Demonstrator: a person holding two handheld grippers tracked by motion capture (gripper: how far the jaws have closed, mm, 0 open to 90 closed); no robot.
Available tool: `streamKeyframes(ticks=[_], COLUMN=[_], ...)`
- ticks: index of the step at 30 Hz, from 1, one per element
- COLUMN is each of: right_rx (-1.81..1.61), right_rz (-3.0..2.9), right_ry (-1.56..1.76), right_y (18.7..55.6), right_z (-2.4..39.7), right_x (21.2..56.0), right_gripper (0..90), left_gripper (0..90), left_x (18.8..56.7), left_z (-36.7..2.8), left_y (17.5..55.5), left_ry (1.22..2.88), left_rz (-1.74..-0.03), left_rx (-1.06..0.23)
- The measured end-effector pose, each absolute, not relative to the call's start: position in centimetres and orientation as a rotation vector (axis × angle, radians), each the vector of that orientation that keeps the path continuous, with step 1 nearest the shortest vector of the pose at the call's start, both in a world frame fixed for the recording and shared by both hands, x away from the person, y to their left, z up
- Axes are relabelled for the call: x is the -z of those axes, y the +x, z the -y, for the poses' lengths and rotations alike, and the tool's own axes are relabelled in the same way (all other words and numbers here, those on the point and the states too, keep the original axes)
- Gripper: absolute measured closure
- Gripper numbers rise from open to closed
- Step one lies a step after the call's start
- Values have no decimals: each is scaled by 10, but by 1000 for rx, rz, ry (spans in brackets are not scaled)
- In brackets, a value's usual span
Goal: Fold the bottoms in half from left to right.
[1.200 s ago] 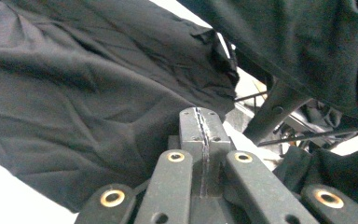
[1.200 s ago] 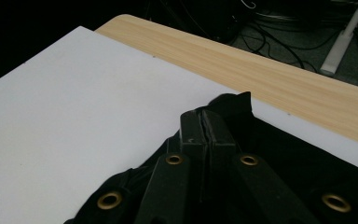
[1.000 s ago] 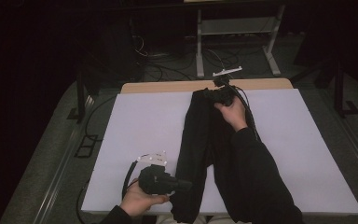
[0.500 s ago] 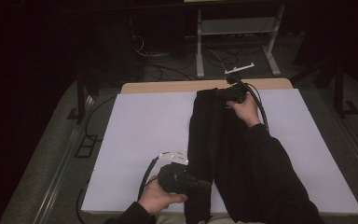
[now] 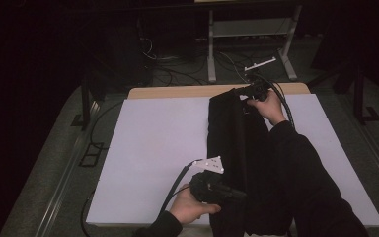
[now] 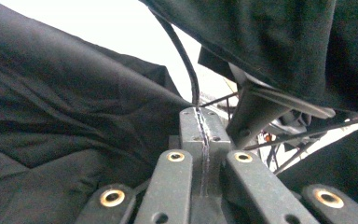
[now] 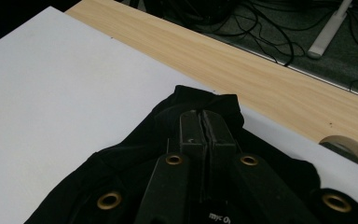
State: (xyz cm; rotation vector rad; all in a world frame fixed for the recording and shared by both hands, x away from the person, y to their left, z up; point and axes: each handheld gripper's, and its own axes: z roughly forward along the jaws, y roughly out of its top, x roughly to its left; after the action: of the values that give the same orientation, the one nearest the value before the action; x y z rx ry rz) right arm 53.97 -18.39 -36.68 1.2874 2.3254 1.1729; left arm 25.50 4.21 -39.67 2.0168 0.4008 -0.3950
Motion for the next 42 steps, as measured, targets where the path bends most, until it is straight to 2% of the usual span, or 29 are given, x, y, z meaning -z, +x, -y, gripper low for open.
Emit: streamKeyframes(ticks=[11, 20, 42], right_rx=[-1045, -957, -1019], right_rz=[-2387, -2376, -2293], right_ry=[1233, 1216, 1249], right_y=[546, 544, 557], right_z=[198, 205, 225], right_x=[372, 379, 406], right_gripper=[866, 866, 866], left_gripper=[888, 888, 888], left_x=[400, 418, 435], left_z=[2, 34, 76], left_y=[257, 257, 269], left_ry=[2024, 2041, 2024], left_rz=[-414, -462, -598], left_rx=[403, 439, 489])
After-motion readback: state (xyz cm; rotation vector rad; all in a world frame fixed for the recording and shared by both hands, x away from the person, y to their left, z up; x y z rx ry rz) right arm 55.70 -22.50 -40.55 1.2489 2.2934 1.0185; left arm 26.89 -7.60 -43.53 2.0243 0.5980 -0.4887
